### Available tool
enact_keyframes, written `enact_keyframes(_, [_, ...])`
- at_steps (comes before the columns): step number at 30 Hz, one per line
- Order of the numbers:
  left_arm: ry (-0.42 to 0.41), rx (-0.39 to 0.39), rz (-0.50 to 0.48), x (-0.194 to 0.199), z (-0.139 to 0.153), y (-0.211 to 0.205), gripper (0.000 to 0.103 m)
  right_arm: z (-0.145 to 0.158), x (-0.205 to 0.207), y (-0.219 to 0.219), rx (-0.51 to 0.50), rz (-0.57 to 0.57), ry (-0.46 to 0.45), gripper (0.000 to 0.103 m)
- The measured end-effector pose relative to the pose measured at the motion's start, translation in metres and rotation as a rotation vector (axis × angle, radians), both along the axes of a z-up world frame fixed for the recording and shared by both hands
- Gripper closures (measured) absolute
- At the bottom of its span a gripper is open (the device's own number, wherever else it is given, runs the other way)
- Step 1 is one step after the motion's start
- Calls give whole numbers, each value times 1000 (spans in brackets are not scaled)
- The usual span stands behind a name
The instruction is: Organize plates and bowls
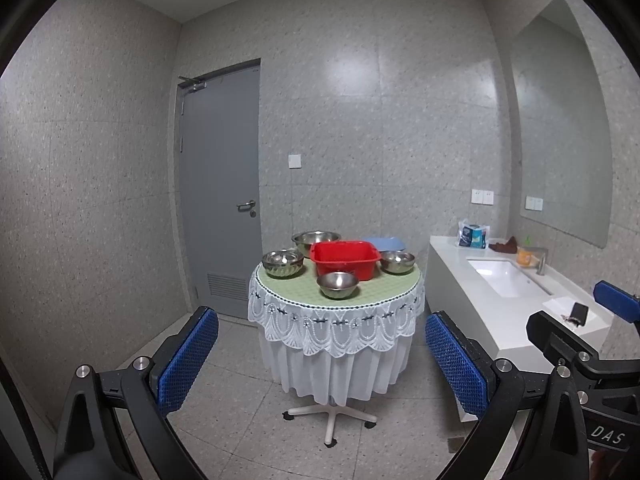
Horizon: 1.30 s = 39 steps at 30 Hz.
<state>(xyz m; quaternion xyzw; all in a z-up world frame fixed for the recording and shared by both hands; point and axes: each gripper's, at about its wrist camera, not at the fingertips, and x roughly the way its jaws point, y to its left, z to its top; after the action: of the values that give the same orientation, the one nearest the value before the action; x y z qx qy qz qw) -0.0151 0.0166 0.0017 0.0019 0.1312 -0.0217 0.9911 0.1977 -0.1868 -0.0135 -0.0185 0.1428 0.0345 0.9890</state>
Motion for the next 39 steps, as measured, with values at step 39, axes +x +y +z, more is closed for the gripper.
enact_keyframes(39, [-8,2,-8,0,-9,0,1,-4,-4,-7,3,-3,-6,0])
